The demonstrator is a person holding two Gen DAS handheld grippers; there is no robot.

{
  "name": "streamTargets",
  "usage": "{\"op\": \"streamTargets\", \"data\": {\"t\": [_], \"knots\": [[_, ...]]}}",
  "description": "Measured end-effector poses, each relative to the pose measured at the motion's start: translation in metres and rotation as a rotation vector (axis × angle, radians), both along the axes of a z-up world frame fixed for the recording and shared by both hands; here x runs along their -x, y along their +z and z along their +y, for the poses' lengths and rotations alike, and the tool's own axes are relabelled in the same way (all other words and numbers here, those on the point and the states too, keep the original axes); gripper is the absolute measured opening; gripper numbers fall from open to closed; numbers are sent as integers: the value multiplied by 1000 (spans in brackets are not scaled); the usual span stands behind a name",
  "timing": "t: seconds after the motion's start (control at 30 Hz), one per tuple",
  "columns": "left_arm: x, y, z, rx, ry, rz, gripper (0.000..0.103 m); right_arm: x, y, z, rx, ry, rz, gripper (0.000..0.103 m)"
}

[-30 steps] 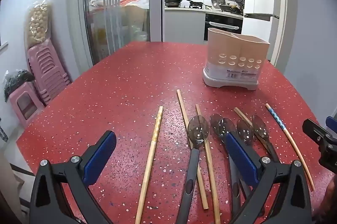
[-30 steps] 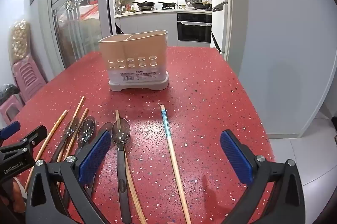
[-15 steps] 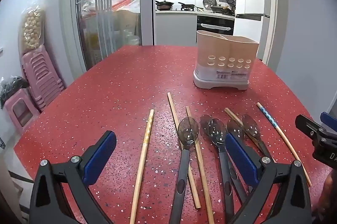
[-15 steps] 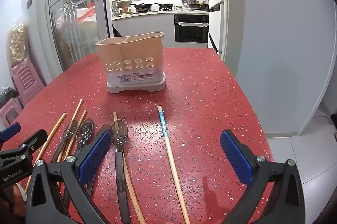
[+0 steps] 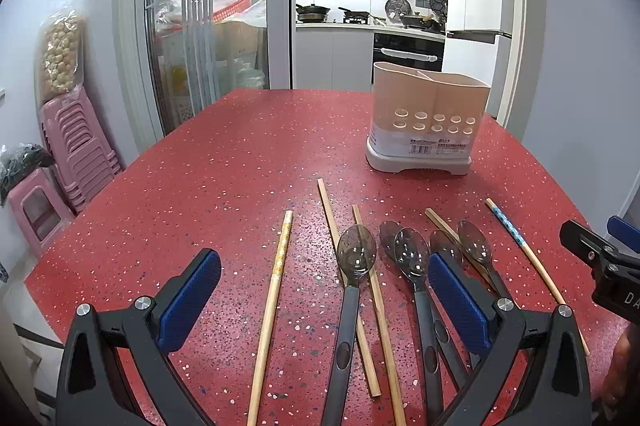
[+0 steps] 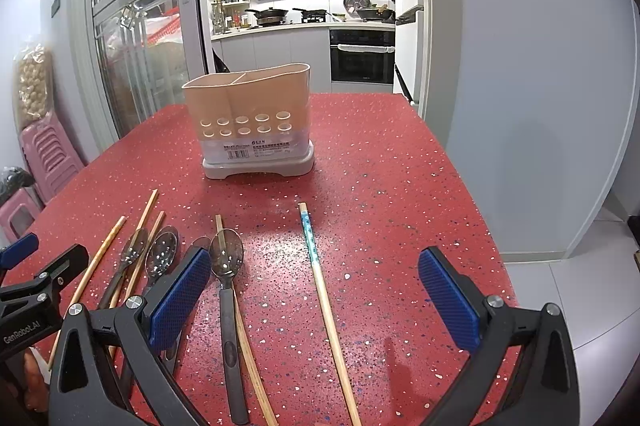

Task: Organize utensils

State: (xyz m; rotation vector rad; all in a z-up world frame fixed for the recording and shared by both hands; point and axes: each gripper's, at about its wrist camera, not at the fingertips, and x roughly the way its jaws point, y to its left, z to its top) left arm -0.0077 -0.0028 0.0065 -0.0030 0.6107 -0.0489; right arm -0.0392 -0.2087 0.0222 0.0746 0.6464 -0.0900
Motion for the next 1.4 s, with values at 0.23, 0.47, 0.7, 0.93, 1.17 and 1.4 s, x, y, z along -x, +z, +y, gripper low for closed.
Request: {"op": "streamTargets", "data": {"t": [0.23, 0.47, 0.7, 0.93, 1.17, 1.4], "knots": [[0, 0, -1, 0, 1, -3, 103, 2, 3, 1, 2, -3, -5, 103], [1, 2, 0, 1, -2, -10, 103, 3, 4, 1, 2, -4, -8, 103], [2, 2, 0, 1, -5, -14, 103, 4, 4, 1, 2, -4, -8, 103], [2, 2, -1, 1, -7, -15, 103, 4, 3, 2, 3, -4, -9, 103], [4, 3, -1, -1, -7, -17, 103, 5, 4, 1, 1, -5, -10, 103], [4, 3, -1, -1, -8, -16, 103, 5, 3, 1, 1, -3, -10, 103]]}}
